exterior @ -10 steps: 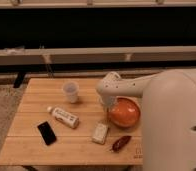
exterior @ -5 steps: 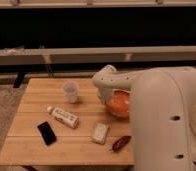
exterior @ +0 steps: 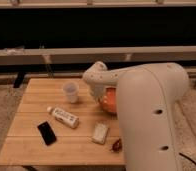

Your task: Drag the ceramic bowl in a circle

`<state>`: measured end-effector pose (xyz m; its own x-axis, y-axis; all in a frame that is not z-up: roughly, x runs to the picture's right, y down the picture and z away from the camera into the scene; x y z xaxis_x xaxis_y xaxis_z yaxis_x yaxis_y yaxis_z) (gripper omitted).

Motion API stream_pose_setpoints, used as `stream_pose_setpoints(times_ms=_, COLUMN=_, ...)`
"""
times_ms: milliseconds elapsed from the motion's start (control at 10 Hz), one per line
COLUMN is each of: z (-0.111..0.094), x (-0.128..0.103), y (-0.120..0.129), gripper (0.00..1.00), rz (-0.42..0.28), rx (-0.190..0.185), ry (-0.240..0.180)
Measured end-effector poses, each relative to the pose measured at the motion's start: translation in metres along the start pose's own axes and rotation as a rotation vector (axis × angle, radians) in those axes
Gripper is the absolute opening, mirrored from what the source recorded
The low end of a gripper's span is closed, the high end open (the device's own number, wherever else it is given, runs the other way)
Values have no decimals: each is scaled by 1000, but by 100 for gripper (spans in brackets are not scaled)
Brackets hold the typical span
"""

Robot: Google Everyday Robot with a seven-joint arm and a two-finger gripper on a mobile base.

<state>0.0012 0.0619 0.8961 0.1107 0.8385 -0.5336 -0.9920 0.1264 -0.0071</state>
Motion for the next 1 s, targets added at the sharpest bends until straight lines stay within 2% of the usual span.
stream_pose_setpoints(times_ms=500, z=-5, x=-6, y=15, gripper=4, rz=-31, rx=-2, ry=2)
stream_pose_setpoints(times_ms=1000, z=-10, x=-14, y=14, gripper=4, rz=-42, rx=-6, ry=-1)
